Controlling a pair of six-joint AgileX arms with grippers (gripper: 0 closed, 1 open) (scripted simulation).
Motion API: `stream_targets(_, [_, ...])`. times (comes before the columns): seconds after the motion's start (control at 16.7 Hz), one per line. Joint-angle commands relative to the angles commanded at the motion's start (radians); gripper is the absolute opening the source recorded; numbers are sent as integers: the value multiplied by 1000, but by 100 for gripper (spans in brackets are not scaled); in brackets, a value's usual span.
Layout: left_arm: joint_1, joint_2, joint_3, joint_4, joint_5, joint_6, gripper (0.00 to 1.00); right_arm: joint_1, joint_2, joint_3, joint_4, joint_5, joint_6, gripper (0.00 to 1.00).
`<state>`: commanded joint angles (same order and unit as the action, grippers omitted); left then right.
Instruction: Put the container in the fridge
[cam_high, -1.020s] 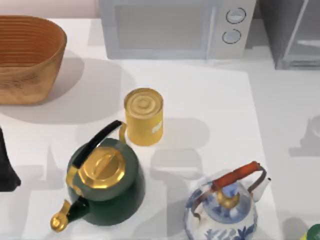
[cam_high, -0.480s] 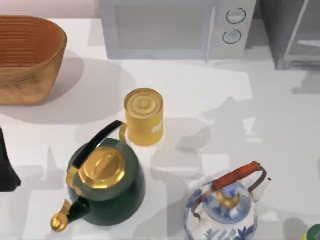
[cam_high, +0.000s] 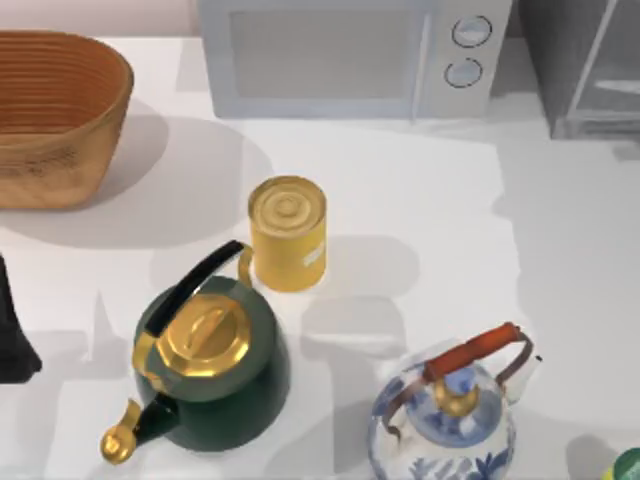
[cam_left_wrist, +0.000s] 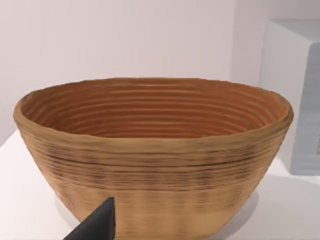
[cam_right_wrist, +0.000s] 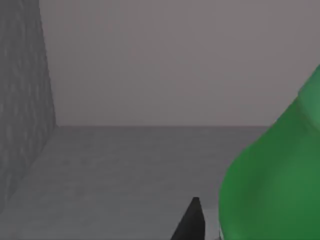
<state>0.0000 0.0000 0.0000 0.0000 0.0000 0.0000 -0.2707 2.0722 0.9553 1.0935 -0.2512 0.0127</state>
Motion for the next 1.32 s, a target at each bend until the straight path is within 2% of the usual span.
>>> stream_targets(0.6, [0, 0, 0, 0, 0, 0, 100, -6, 57, 58, 12, 6, 7, 1])
stream_targets(1.32, [0, 0, 0, 0, 0, 0, 100, 43, 288, 502, -199, 44, 0, 1])
